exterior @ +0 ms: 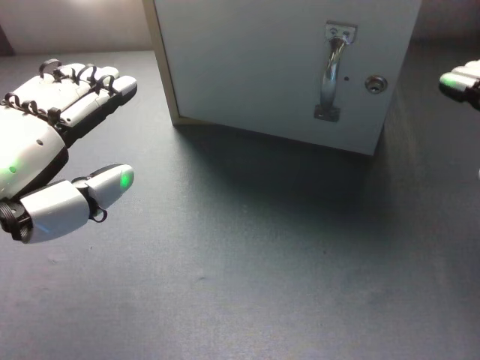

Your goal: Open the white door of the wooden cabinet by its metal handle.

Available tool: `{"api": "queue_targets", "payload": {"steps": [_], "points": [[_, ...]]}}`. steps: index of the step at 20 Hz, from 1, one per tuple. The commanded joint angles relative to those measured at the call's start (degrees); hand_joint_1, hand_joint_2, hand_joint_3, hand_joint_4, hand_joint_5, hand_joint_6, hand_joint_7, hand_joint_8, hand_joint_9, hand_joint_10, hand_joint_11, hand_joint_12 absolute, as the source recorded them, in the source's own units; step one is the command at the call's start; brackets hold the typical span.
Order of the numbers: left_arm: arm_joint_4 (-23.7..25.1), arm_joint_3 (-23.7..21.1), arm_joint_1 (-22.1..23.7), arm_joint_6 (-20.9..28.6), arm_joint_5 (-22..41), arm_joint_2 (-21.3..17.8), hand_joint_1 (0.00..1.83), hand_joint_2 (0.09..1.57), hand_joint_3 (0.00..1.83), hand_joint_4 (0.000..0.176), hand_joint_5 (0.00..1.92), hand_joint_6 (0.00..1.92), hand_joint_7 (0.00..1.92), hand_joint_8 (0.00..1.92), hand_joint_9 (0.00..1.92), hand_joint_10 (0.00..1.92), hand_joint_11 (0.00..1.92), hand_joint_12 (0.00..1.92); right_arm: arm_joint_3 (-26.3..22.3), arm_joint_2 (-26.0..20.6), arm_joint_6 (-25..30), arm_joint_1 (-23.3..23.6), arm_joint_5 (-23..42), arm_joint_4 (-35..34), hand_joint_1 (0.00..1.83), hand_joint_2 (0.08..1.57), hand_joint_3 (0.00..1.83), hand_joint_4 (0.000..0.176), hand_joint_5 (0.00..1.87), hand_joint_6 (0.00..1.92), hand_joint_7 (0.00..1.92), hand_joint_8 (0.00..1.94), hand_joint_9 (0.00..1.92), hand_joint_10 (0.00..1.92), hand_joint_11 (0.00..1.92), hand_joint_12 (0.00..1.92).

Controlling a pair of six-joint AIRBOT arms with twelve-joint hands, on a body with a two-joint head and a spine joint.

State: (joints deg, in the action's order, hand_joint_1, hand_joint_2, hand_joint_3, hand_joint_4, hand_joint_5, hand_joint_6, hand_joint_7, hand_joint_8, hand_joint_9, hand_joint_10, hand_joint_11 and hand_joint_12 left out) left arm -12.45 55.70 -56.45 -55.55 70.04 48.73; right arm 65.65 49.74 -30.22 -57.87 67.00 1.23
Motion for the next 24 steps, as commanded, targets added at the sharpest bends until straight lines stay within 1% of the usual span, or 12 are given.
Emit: {"api": "queue_targets", "payload": {"steps": [1,3,6,8,11,12,14,19,20,23,24], "points": [[0.29,0.47,0.75,0.36,6.93,-0.03,0.0,1.41,0.02,0.0,0.08,0.01,0.05,0.01,0.06,0.01,0.03,0.18,0.18,0.03,0.21,0.8,6.7,-1.65,0.19,1.41,0.02,0.0,0.03,0.0,0.0,0.0,0.0,0.0,0.0,0.0],[0.6,0.6,1.26,0.42,6.96,-0.02,0.0,1.42,0.02,0.0,0.08,0.01,0.06,0.01,0.07,0.01,0.04,0.19,0.36,0.16,0.21,0.97,6.62,-1.84,0.16,1.41,0.01,0.0,0.03,0.0,0.0,0.0,0.0,0.0,0.0,0.0],[0.79,0.56,1.49,0.57,7.11,-0.01,0.0,1.44,0.02,0.0,0.09,0.01,0.07,0.01,0.07,0.01,0.04,0.18,2.1,1.18,0.21,3.77,4.49,-1.62,0.32,1.45,0.01,0.0,0.02,0.0,0.0,0.0,0.0,0.0,0.0,0.0],[0.82,0.58,1.49,0.57,7.06,0.18,0.0,1.43,0.01,0.0,0.09,0.0,0.06,0.0,0.07,0.01,0.04,0.18,3.61,2.04,0.21,5.61,2.59,-1.39,0.4,1.47,0.0,0.0,0.02,0.0,0.0,0.0,0.0,0.0,0.0,0.0],[0.83,0.5,1.41,0.61,7.14,0.24,0.0,1.44,0.01,0.0,0.09,0.01,0.07,0.01,0.07,0.01,0.05,0.19,6.18,3.42,0.1,8.48,-1.15,-1.37,0.44,1.47,0.0,0.0,0.0,0.0,0.0,0.0,0.0,0.0,0.0,0.0],[0.83,0.5,1.34,0.69,7.18,0.23,0.0,1.44,0.01,0.0,0.09,0.0,0.07,0.0,0.07,0.0,0.05,0.18,6.82,3.77,0.0,9.18,-2.02,-1.38,0.35,1.47,0.0,0.0,0.0,0.0,0.0,0.0,0.0,0.0,0.0,0.0],[0.83,0.53,1.34,0.77,7.18,0.28,0.0,1.44,0.01,0.0,0.09,0.0,0.07,0.0,0.07,0.0,0.04,0.18,8.06,4.54,-0.22,10.65,-3.97,-1.37,0.22,1.46,0.0,0.0,0.01,0.0,0.0,0.0,0.0,0.0,0.0,0.0],[0.89,0.57,1.36,0.77,7.06,0.47,0.0,1.43,0.0,0.0,0.09,0.0,0.07,0.0,0.08,0.01,0.05,0.19,9.73,6.03,-0.27,12.84,-5.79,-1.03,0.05,1.44,0.0,0.0,0.0,0.0,0.0,0.0,0.0,0.0,0.0,0.0],[0.94,0.57,1.36,0.77,7.06,0.47,0.0,1.44,0.0,0.0,0.1,0.0,0.07,0.01,0.08,0.01,0.05,0.19,9.99,6.23,-0.27,13.22,-6.19,-0.85,0.1,1.45,0.0,0.0,0.0,0.0,0.0,0.0,0.0,0.0,0.0,0.0],[1.03,0.6,1.42,0.79,7.09,0.61,0.0,1.45,0.01,0.0,0.1,0.0,0.08,0.0,0.08,0.0,0.04,0.18,10.78,6.91,-0.33,14.35,-7.49,-0.3,0.05,1.44,0.0,0.0,0.0,0.0,0.0,0.0,0.0,0.0,0.01,0.0],[1.06,0.61,1.42,0.79,7.09,0.64,0.0,1.45,0.01,0.0,0.09,0.0,0.08,0.0,0.08,0.0,0.05,0.19,10.85,7.04,-0.33,14.52,-7.58,-0.16,0.08,1.44,0.0,0.0,0.0,0.0,0.0,0.0,0.0,0.0,0.0,0.0]]}}
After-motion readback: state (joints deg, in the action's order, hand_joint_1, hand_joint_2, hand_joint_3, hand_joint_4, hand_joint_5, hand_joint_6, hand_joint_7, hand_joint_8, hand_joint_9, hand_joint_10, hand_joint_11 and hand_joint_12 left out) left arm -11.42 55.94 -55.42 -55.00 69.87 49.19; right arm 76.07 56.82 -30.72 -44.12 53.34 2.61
